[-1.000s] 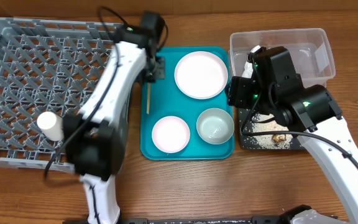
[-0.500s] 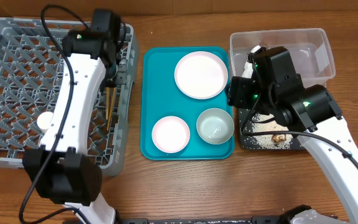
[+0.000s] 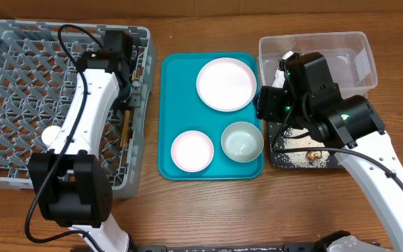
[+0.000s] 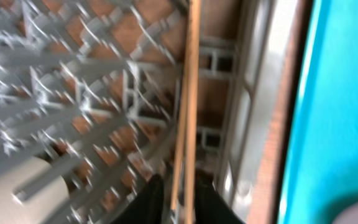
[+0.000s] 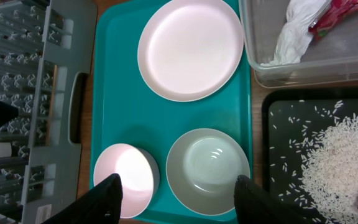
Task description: Sort waste into correct bins and load items into the dishwasher
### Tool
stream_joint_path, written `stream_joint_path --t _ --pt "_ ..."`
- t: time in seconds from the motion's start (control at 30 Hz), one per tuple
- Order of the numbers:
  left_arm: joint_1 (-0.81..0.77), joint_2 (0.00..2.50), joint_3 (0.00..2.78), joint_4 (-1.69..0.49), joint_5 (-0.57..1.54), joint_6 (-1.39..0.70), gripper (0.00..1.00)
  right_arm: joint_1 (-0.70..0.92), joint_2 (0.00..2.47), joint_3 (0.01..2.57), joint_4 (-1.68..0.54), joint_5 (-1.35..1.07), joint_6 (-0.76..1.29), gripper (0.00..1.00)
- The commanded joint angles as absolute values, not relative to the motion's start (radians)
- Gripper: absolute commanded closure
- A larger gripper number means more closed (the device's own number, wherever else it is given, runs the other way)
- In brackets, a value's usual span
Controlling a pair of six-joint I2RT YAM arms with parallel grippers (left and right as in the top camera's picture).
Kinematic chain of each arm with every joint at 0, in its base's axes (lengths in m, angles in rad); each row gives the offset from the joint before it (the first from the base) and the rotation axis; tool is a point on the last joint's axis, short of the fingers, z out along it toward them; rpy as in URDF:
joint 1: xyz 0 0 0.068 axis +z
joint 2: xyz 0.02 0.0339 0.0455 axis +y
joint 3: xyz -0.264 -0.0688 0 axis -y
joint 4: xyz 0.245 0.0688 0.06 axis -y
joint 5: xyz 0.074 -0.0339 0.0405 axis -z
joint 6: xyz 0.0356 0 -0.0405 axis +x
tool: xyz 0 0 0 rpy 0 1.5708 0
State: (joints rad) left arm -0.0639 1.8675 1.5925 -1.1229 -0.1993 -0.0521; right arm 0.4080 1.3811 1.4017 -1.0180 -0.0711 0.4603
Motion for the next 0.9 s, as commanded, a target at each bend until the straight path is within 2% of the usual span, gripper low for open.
stream_joint_path --t 0.0,0.2,0.3,0.37,0.63,0.87 --pt "-0.072 1.853 1.667 -1.187 -0.062 -0.078 0.73 0.408 1.372 1.422 -1.016 -0.069 0.465 0.41" --pt "-0.147 1.773 1.772 -1.257 0.067 -0.088 0.49 0.408 1.372 1.422 -1.019 -0.065 0.465 0.37" --pt "-0.219 1.739 1.772 -1.244 0.154 -0.13 0.39 0.395 1.37 1.422 -1.031 -0.024 0.492 0.27" --pt "-0.279 1.74 1.771 -1.24 0.16 -0.157 0.38 0.36 1.37 1.422 -1.036 -0.021 0.525 0.23" --pt "-0.434 1.766 1.673 -1.212 0.033 -0.272 0.35 0.266 1.37 1.422 -1.057 -0.121 0.524 0.18" --pt "-0.459 1.767 1.486 -0.958 0.294 -0.265 0.38 0.266 1.37 1.422 -1.058 -0.121 0.524 0.14"
